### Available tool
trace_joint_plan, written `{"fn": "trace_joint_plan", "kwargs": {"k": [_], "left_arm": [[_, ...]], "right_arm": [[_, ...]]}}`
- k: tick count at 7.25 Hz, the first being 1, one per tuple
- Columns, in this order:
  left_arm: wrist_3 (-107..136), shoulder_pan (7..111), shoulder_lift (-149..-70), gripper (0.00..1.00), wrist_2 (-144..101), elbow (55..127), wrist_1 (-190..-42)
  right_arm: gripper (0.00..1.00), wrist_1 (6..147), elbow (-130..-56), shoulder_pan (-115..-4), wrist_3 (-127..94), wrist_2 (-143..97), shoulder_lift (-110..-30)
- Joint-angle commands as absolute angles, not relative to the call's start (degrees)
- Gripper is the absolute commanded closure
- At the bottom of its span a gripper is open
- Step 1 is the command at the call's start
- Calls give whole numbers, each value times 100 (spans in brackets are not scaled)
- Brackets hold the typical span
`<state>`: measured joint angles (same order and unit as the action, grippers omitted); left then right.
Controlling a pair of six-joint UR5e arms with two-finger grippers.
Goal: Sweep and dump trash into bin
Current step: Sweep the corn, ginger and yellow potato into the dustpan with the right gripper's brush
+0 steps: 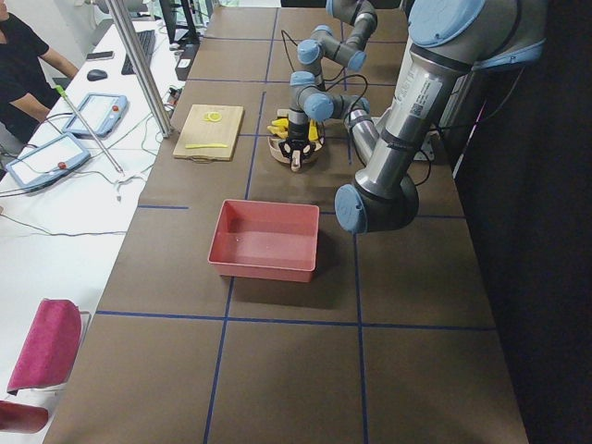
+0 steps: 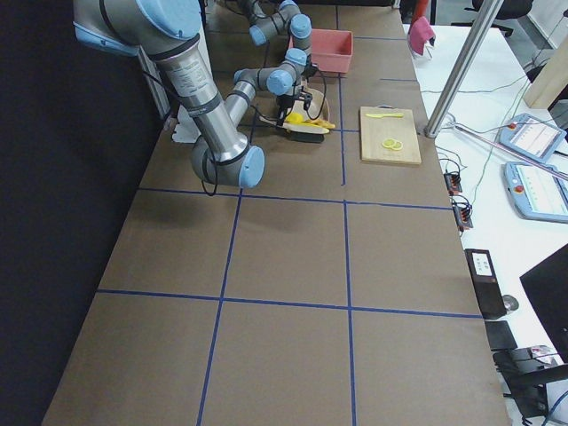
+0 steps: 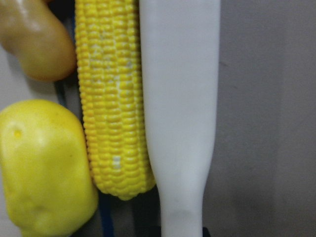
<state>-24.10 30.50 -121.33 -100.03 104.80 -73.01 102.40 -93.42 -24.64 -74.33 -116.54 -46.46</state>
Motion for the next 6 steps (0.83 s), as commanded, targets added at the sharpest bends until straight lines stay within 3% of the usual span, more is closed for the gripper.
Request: {"fn": "trace_joint_plan", "kwargs": {"k": [1,6], "left_arm": [[-2400,3032,-12181,99,-9914,10459,-7304],[-2391,2988,-12182,97,-9931,10450,-7312]], "right_arm": [[100,9584,-8889,-2435,-7681,-11654,-4360],[100,9562,-8648,-2347,-7682,-11663,-3920]]}}
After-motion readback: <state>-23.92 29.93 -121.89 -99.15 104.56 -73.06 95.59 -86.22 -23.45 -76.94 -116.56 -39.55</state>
